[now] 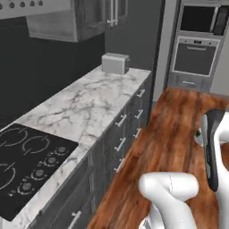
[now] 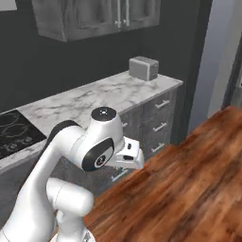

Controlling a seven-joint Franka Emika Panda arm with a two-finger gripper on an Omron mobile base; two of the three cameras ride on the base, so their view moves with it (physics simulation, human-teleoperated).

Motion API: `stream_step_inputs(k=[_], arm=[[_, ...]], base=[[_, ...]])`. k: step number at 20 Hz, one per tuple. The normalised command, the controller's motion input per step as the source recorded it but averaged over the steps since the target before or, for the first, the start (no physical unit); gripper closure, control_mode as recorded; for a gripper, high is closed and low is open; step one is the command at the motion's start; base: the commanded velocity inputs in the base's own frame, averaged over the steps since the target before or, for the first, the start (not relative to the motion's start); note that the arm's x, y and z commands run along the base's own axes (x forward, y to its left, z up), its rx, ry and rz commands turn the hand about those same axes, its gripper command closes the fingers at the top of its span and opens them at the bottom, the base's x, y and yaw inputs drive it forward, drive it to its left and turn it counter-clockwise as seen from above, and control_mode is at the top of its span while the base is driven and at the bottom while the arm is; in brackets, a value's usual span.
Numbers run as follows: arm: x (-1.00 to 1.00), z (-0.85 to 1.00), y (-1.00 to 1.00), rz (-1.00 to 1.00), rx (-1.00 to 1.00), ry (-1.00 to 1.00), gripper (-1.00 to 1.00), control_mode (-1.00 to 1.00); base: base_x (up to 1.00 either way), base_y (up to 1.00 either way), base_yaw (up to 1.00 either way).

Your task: Clear the mugs and bowl far away from the sink.

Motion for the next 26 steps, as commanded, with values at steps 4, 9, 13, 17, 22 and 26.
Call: stream_step_inputs(k=[4,9,13,17,22,26], arm=[[0.0,0.0,0.0,0.0,0.0,0.0,1.0,1.0],[0.0,0.0,0.0,0.0,0.0,0.0,1.0,1.0],[0.0,0.0,0.0,0.0,0.0,0.0,1.0,1.0],[0.0,0.0,0.0,0.0,0.0,0.0,1.0,1.0],[0.0,0.0,0.0,0.0,0.0,0.0,1.0,1.0],[0.0,0.0,0.0,0.0,0.0,0.0,1.0,1.0]], base=[[-0.14,0.47,0.88],[-0.02,0.77,0.77],[0.0,1.0,0.59],[0.0,1.0,0.58],[0.13,0.76,0.48],[0.56,-0.03,0.08]])
